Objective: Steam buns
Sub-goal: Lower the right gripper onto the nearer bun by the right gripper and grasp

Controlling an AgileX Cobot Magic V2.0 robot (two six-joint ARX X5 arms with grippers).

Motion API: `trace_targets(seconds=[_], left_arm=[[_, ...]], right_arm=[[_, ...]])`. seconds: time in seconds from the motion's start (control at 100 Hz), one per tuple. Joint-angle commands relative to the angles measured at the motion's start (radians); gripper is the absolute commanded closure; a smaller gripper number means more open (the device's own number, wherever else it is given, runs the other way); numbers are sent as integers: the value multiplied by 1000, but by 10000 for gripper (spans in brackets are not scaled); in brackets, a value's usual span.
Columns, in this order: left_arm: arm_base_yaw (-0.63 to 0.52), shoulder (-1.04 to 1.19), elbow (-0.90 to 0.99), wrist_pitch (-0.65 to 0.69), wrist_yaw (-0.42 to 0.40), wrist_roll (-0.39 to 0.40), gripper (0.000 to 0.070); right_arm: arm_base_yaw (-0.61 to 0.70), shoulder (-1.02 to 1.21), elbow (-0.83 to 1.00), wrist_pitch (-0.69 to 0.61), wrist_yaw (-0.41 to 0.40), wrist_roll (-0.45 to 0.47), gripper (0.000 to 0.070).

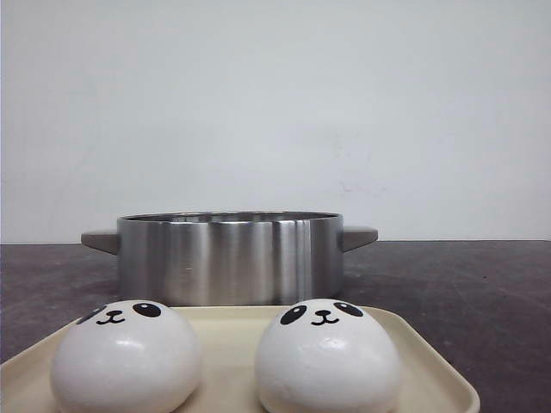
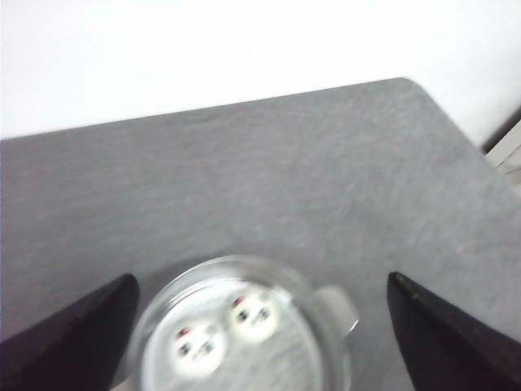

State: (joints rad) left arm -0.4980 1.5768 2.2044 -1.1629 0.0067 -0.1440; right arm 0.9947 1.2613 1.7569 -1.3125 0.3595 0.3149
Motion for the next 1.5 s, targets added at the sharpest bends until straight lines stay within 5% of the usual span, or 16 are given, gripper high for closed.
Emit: trace_targets(seconds=[0.0, 0.35, 0.4, 0.51, 0.56, 1.29, 1.49], left_arm=[[-6, -26, 16, -45, -35, 61, 108], [-6, -294, 16, -108, -37, 64, 108], [-6, -324, 16, -109, -38, 62, 108], [-6, -380, 16, -108, -38, 61, 108], [-6, -399, 16, -108, -38, 60, 108], [-6, -460, 16, -129, -36, 50, 107], [-7, -467, 16, -131, -36, 50, 108]], right_arm=[[11, -2, -78, 57, -35, 47, 506], [9, -1, -631, 394, -249, 285, 488], [9, 8, -678, 430, -273, 326, 423], [9, 22, -742, 475, -291, 386, 169], [10, 24, -756, 491, -292, 394, 118], [31, 320, -759, 578, -469, 438, 130], [38, 363, -759, 600, -465, 438, 288]])
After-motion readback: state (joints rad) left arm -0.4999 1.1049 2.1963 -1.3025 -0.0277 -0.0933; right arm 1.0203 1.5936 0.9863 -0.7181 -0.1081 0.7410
